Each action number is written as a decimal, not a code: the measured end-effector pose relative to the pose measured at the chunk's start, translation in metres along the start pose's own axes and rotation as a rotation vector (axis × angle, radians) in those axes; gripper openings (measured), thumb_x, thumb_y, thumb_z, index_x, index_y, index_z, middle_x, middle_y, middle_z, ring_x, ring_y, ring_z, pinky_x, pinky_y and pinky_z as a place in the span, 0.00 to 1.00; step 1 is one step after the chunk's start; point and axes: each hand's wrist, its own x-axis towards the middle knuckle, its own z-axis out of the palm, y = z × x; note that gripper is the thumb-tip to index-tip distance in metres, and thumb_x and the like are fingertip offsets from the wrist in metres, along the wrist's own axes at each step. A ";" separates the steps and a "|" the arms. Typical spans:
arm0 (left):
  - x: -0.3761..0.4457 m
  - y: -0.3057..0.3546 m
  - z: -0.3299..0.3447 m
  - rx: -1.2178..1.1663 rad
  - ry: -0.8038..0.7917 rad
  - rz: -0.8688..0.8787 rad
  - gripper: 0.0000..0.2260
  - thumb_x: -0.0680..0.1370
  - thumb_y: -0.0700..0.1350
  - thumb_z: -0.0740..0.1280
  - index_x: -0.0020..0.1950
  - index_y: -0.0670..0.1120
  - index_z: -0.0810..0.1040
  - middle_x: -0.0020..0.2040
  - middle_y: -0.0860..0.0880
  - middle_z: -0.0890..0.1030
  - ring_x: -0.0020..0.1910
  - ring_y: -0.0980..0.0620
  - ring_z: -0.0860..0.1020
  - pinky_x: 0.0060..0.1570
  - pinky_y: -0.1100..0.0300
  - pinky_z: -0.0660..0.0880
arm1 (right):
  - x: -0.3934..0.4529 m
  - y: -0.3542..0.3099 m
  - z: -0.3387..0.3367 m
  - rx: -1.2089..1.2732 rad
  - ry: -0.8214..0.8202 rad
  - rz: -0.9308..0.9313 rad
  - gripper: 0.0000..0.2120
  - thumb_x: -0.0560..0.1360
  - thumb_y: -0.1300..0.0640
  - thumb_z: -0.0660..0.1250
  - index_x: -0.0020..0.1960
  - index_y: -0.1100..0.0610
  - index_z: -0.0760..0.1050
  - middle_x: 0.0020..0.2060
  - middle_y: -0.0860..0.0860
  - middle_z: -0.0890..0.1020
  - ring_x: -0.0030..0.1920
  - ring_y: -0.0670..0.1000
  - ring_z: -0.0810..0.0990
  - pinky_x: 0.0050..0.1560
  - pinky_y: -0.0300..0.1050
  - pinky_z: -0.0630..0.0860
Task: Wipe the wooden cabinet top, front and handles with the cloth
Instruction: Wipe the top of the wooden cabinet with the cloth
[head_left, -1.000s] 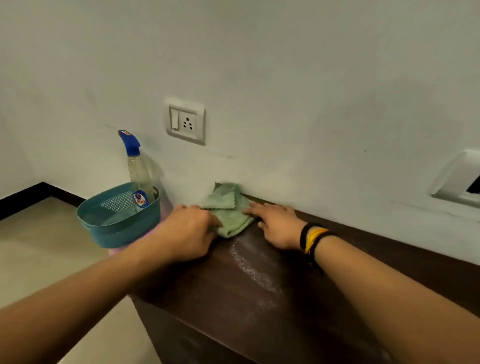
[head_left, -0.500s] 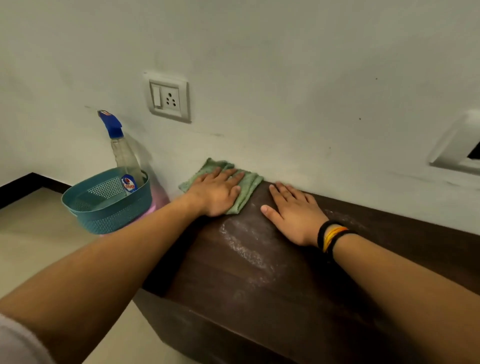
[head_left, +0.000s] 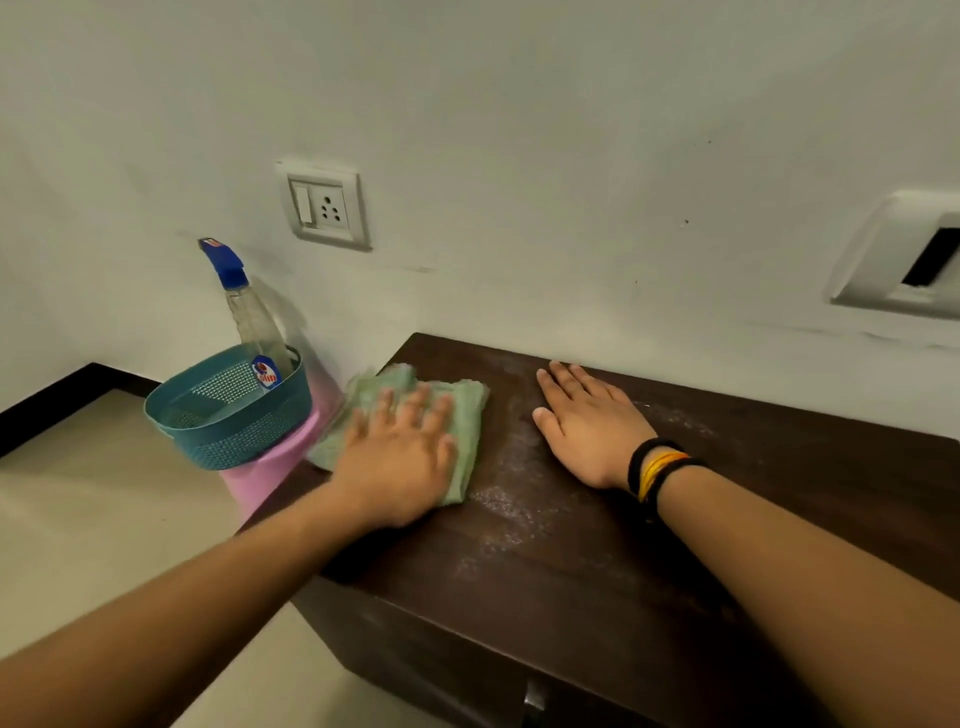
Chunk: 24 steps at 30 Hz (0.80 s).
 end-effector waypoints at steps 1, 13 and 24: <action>0.000 0.017 0.001 -0.006 -0.009 0.082 0.26 0.84 0.58 0.44 0.82 0.58 0.44 0.84 0.52 0.45 0.82 0.43 0.43 0.78 0.39 0.44 | 0.001 0.001 0.001 0.004 0.000 0.009 0.30 0.83 0.41 0.40 0.82 0.51 0.44 0.82 0.49 0.46 0.81 0.50 0.44 0.78 0.50 0.46; 0.031 0.029 -0.008 -0.052 -0.023 0.128 0.26 0.84 0.59 0.44 0.82 0.58 0.47 0.84 0.51 0.46 0.82 0.44 0.46 0.78 0.39 0.46 | -0.013 0.004 -0.002 0.004 -0.007 0.008 0.30 0.83 0.40 0.41 0.82 0.50 0.45 0.82 0.48 0.46 0.81 0.50 0.44 0.78 0.50 0.46; 0.037 0.038 -0.004 -0.035 -0.071 0.196 0.26 0.84 0.57 0.44 0.82 0.56 0.47 0.84 0.50 0.48 0.82 0.46 0.49 0.79 0.45 0.47 | -0.018 0.014 0.004 -0.009 -0.030 -0.081 0.32 0.82 0.37 0.41 0.82 0.50 0.44 0.82 0.46 0.46 0.81 0.47 0.44 0.79 0.49 0.45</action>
